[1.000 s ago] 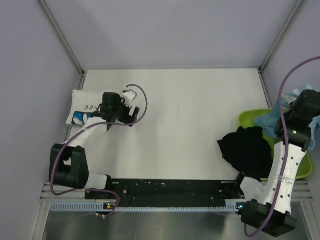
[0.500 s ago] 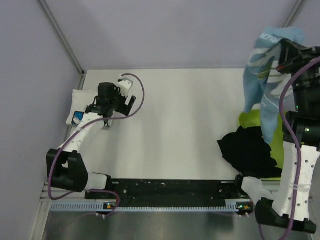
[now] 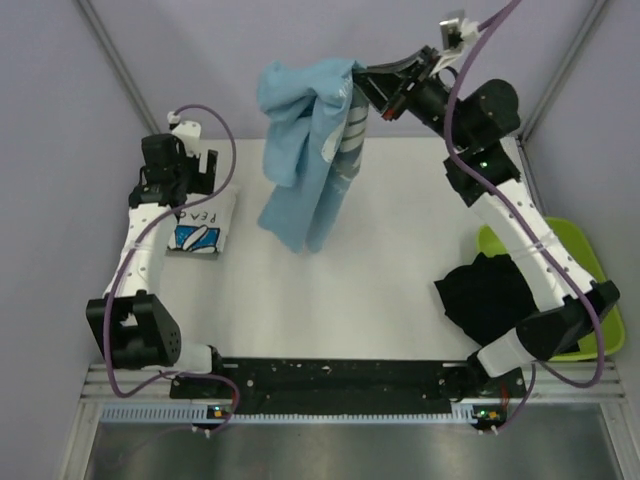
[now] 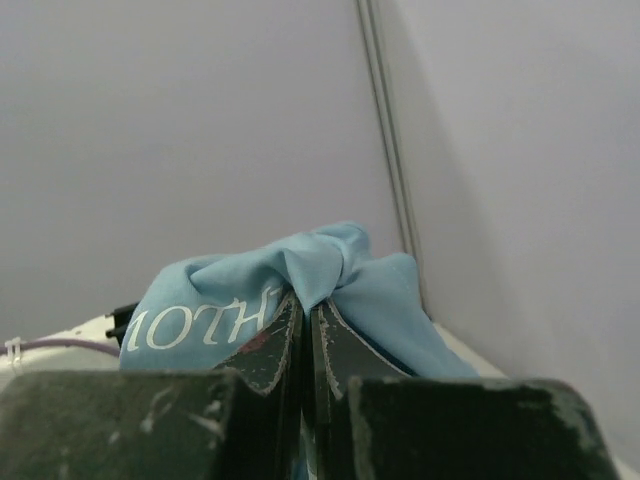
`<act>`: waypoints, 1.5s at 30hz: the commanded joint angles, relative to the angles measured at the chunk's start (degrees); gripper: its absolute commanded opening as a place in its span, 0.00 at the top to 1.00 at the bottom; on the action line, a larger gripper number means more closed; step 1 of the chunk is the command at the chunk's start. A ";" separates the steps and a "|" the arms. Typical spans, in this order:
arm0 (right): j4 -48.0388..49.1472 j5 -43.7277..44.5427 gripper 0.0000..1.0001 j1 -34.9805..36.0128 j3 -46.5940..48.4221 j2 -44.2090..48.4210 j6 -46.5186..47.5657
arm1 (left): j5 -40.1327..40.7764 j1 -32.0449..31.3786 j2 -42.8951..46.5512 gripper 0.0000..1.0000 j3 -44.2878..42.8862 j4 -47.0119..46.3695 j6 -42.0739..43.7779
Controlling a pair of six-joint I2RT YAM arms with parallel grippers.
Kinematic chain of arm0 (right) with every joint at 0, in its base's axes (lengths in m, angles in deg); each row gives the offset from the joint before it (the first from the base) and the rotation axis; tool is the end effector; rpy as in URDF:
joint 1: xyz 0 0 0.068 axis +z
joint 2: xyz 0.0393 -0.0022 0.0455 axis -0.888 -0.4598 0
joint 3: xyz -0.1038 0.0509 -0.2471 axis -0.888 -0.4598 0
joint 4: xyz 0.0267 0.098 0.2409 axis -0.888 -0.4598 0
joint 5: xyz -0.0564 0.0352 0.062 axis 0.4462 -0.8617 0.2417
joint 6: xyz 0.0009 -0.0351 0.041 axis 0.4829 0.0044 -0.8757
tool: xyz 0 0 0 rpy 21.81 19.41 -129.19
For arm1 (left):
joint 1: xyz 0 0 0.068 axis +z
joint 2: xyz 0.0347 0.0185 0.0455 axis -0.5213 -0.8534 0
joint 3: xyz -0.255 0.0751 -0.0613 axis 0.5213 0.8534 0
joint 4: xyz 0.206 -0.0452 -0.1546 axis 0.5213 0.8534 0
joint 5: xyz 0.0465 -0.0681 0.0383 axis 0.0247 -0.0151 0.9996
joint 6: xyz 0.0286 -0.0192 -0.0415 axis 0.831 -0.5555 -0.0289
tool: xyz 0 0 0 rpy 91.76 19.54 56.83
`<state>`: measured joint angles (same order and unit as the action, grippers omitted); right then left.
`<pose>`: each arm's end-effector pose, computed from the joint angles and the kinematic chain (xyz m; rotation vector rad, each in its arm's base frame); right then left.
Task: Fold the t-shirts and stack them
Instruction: Move the tshirt to the center of the board, then flatten out the tshirt
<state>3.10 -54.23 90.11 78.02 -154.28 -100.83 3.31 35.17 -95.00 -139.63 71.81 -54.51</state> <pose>0.2610 0.1551 0.5602 -0.4834 1.0682 1.1092 0.3271 0.0220 0.3517 0.2120 2.0713 0.2284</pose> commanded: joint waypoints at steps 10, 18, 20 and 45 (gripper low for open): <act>-6.71 36.82 0.58 -0.23 -46.89 3.22 -0.37 | -12.64 0.21 -3.23 0.12 -0.06 3.21 4.37; -21.18 41.93 0.26 -7.71 -44.81 5.08 6.81 | -21.45 -5.77 -8.06 0.43 2.93 24.82 15.10; -19.85 34.63 0.19 -6.66 -41.57 2.63 10.42 | -21.62 -5.25 -10.25 0.50 4.07 28.70 16.59; -32.68 24.23 0.48 7.58 16.46 -55.12 22.39 | -27.43 -8.58 -18.09 0.87 15.77 27.92 22.57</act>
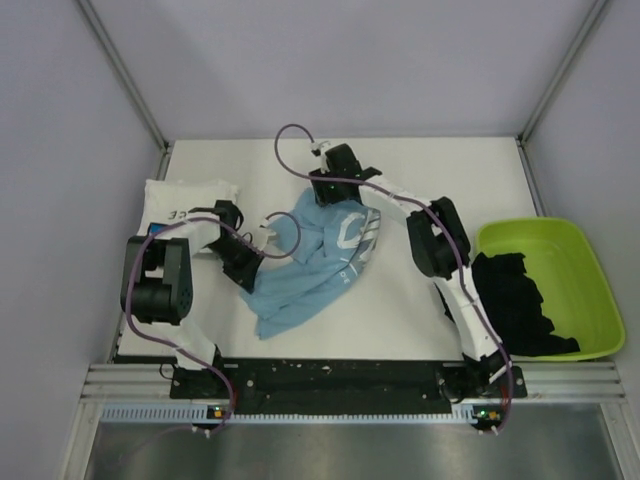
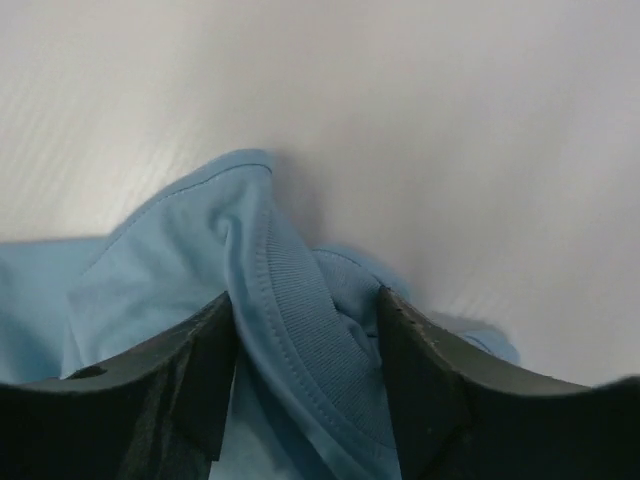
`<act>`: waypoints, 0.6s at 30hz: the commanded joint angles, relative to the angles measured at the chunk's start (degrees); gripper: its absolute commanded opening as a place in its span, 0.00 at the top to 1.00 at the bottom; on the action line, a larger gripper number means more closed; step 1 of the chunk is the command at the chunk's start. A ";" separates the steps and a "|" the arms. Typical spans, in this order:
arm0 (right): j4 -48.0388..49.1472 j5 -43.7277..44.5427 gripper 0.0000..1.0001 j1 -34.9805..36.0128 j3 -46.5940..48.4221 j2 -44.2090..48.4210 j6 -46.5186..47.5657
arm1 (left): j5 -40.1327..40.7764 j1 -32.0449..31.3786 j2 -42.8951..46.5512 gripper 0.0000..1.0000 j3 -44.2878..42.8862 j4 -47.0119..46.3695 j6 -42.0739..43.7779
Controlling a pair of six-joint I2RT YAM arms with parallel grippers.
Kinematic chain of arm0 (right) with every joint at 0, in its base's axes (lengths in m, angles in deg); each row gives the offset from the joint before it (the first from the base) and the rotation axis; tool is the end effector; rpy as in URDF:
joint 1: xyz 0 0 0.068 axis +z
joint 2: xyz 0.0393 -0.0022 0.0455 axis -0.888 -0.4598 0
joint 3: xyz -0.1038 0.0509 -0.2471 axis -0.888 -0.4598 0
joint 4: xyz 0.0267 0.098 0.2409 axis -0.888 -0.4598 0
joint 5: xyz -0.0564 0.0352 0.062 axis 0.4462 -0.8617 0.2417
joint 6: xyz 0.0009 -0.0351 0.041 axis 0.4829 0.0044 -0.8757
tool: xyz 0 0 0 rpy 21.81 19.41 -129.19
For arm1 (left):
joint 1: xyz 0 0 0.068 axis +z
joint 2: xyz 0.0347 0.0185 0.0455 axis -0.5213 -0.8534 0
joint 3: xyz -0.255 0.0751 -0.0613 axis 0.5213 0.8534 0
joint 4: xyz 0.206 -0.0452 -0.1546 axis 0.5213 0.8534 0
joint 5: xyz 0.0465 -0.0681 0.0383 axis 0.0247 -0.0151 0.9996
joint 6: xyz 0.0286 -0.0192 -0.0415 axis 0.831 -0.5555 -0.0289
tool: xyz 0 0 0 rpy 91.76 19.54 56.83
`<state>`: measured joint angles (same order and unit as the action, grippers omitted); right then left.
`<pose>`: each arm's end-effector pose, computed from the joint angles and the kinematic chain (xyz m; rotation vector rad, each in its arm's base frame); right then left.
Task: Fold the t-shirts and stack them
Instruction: Flatten out the tshirt
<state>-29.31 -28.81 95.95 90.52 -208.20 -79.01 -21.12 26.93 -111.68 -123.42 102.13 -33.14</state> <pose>0.4558 0.3021 0.1669 -0.5950 2.2789 0.4040 0.2787 -0.0362 0.1573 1.0608 2.8043 -0.6123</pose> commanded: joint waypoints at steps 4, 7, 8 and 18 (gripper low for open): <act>-0.18 2.05 1.00 1.31 2.90 2.29 0.40 | -0.54 -0.25 1.57 1.00 -2.90 -2.48 0.24; 0.17 1.54 1.00 -0.36 5.09 7.30 1.28 | 4.55 0.18 3.33 1.00 -8.25 -5.28 -1.78; 0.26 1.27 1.00 -1.14 6.49 9.23 1.80 | 6.74 0.36 3.60 1.00 -10.71 -6.08 -2.23; 6.93 -5.40 1.00 -13.27 14.34 26.90 -0.66 | 27.58 1.41 -2.55 1.00 -55.00 -6.34 -4.69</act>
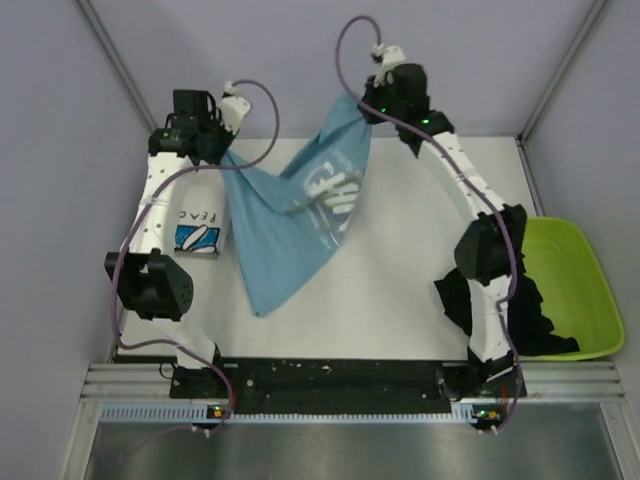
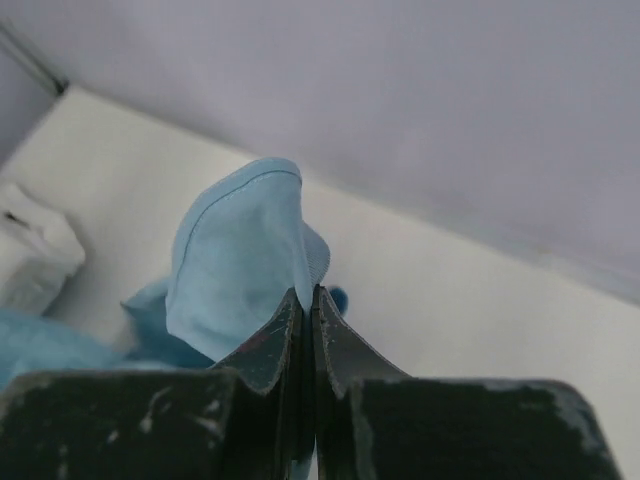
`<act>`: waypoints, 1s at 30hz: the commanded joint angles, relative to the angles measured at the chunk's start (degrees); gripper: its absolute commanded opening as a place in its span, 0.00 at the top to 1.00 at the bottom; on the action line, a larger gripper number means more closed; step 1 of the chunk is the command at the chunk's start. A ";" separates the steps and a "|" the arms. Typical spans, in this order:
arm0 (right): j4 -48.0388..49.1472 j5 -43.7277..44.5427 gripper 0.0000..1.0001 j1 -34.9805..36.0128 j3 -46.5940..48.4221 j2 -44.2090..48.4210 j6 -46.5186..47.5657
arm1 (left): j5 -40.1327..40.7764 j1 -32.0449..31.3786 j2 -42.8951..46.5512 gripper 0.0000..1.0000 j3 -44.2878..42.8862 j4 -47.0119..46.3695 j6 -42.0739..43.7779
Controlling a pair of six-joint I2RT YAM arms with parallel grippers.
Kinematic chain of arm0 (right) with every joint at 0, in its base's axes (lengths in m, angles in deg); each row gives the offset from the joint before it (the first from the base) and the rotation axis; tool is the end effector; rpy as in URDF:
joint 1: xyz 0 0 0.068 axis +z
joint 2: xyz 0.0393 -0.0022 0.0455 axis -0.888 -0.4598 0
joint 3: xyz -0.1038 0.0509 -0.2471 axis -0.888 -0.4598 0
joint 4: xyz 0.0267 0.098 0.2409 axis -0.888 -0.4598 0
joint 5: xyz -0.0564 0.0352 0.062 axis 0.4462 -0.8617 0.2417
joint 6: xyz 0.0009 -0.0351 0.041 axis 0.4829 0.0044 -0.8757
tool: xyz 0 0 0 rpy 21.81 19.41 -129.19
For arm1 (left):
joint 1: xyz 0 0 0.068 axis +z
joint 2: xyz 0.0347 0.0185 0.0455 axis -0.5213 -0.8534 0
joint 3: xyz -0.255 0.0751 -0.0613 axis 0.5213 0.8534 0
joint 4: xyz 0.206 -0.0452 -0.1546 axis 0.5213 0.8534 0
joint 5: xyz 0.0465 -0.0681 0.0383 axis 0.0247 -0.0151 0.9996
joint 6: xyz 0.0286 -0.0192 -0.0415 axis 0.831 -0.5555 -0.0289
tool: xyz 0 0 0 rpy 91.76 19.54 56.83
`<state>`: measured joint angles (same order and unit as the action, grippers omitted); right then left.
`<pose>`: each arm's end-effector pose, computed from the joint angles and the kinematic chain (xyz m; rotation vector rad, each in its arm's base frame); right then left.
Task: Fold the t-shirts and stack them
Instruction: Flatten out the tshirt
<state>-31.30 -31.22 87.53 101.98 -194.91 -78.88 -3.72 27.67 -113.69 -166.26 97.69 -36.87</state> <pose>0.4706 0.2224 0.3528 -0.3971 1.9074 0.4478 0.3848 -0.0290 0.3578 0.8118 2.2424 0.1217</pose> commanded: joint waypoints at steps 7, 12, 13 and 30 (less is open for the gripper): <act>19.55 -12.21 1.00 -6.62 -27.65 32.58 10.53 | 8.62 0.85 4.89 1.00 -11.17 -4.28 1.68; 26.42 -15.32 1.00 -6.62 -55.78 45.25 11.27 | -0.25 0.67 12.89 1.00 8.85 -4.55 6.51; 26.25 -14.62 0.99 -6.62 -59.75 46.84 9.95 | -2.00 0.59 13.69 1.00 12.82 -4.03 7.65; 1.38 3.52 0.34 -6.45 -63.16 48.64 -5.36 | -13.27 -3.19 14.92 1.00 46.43 5.64 16.54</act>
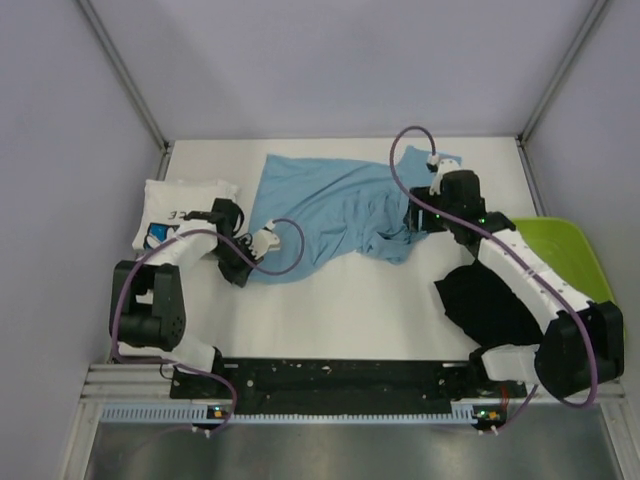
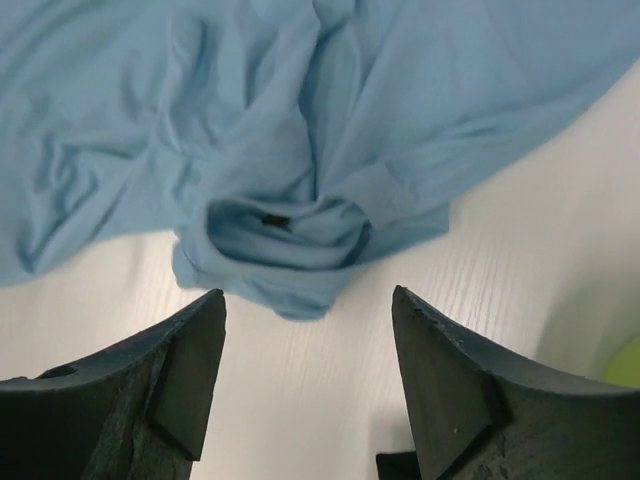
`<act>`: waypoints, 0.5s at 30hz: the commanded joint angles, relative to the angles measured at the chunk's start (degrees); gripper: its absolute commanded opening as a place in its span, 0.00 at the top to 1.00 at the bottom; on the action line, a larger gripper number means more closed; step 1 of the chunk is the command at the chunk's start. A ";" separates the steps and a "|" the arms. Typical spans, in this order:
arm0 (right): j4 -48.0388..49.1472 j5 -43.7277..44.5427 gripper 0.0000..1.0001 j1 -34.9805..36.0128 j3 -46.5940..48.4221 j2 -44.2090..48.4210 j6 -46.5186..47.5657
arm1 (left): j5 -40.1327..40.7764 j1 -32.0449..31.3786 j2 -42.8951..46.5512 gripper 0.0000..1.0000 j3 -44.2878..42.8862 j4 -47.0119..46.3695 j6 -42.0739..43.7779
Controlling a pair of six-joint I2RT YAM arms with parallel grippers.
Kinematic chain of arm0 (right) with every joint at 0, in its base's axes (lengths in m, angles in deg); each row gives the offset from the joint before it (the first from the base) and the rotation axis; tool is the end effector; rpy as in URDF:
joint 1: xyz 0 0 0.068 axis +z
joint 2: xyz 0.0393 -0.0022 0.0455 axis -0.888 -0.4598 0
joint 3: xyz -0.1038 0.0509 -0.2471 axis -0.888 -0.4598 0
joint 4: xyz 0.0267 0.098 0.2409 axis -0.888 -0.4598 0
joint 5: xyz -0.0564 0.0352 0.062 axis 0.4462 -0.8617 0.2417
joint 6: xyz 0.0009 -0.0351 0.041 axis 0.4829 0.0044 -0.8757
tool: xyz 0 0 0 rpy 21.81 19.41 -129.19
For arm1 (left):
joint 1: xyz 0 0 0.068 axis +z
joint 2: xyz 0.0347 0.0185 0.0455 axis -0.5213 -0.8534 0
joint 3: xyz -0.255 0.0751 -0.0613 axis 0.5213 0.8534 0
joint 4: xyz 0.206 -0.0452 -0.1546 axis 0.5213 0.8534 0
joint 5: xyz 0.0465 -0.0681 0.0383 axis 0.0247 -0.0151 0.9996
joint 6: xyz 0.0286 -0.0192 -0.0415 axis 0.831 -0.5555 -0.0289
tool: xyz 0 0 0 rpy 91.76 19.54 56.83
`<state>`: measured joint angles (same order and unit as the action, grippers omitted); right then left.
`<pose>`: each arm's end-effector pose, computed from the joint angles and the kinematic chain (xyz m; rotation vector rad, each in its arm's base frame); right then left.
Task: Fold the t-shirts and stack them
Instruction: Flatten out the tshirt
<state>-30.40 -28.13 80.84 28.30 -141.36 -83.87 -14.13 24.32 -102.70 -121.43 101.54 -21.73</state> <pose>0.2596 0.0871 0.2693 -0.1807 2.2713 0.3155 0.2622 -0.0429 0.1874 1.3910 2.5786 -0.3459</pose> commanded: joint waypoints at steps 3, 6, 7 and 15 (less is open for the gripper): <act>0.04 -1.87 0.36 2.25 18.44 -14.49 0.59 | -4.71 0.06 7.87 1.00 3.18 3.29 1.39; -1.28 0.32 0.36 3.05 27.48 -25.83 -0.46 | -4.89 0.06 10.52 1.00 5.46 3.21 1.39; -1.63 1.72 0.38 3.05 30.47 -29.43 -1.16 | -4.71 0.06 10.96 1.00 5.99 2.77 1.22; -3.13 3.84 0.42 3.05 46.04 -48.87 -0.55 | -4.89 0.15 10.26 1.00 5.91 2.42 -0.19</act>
<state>-31.87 -25.51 83.62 68.03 -186.34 -84.26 -17.58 24.35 -92.71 -115.44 103.16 -21.42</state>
